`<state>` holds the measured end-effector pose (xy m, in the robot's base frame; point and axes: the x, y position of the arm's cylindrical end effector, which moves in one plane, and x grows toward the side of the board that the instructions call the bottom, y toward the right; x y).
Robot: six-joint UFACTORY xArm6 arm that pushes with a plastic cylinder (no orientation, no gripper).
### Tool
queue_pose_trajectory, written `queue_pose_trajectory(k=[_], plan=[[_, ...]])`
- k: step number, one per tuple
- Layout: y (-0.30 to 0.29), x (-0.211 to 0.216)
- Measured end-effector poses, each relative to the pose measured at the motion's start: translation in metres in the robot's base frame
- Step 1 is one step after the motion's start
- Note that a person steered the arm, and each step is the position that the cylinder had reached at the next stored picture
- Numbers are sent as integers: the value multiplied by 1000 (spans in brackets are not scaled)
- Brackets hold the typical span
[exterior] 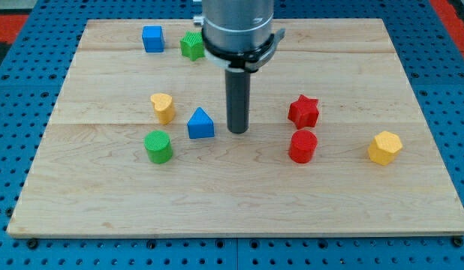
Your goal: Nudge yellow heart towards blue triangle
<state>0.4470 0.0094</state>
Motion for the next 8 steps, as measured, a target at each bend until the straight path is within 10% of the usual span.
queue_pose_trajectory(k=[8], plan=[[-159,-53]])
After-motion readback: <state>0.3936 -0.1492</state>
